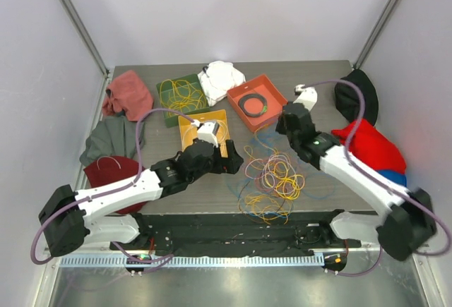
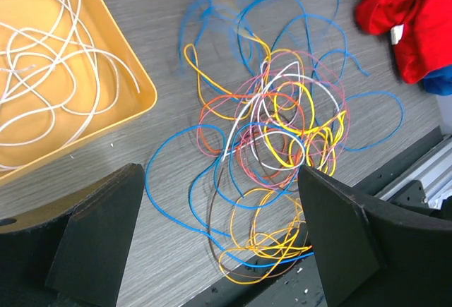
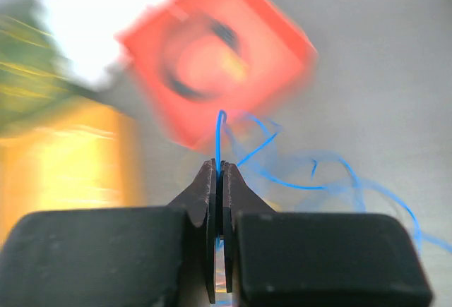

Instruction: Untangle the cables

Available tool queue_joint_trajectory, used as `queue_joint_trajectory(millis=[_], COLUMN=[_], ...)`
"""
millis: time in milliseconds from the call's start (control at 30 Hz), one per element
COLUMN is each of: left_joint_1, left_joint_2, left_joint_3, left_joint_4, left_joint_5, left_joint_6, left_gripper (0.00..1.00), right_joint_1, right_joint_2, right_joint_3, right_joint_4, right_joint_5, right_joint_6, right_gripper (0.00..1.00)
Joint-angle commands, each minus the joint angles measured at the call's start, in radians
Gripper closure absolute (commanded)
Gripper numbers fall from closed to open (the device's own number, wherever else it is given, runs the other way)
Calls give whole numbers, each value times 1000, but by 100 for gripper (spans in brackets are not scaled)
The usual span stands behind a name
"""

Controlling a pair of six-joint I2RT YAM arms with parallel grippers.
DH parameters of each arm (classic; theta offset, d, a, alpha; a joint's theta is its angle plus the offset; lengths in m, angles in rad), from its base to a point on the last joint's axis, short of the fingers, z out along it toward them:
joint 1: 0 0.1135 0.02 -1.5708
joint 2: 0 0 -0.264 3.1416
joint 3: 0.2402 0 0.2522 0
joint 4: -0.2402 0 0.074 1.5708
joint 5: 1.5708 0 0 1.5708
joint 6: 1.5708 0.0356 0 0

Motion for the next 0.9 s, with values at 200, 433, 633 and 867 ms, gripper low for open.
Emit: queue_joint_trajectory(millis=[200, 433, 633, 867], left_joint_1=[0, 0, 0, 0], left_joint_2=[-31, -83, -133, -207], left_joint_3=[20, 46, 89, 94], left_joint_4=[147, 317, 406, 224], left_joint_5=[-60, -94, -66, -167], left_joint_6=[28, 153, 270, 244], left_gripper=[0, 0, 0, 0], right_joint_1=[74, 74, 74, 74], right_joint_2=[-350, -431, -460, -371], right_joint_3=[460, 572, 569, 512], right_joint_4=[-327, -448, -462, -421], right_joint_5=[-34, -106, -102, -52], right_joint_6=[-76, -73, -81, -90], right_gripper=[99, 99, 99, 99])
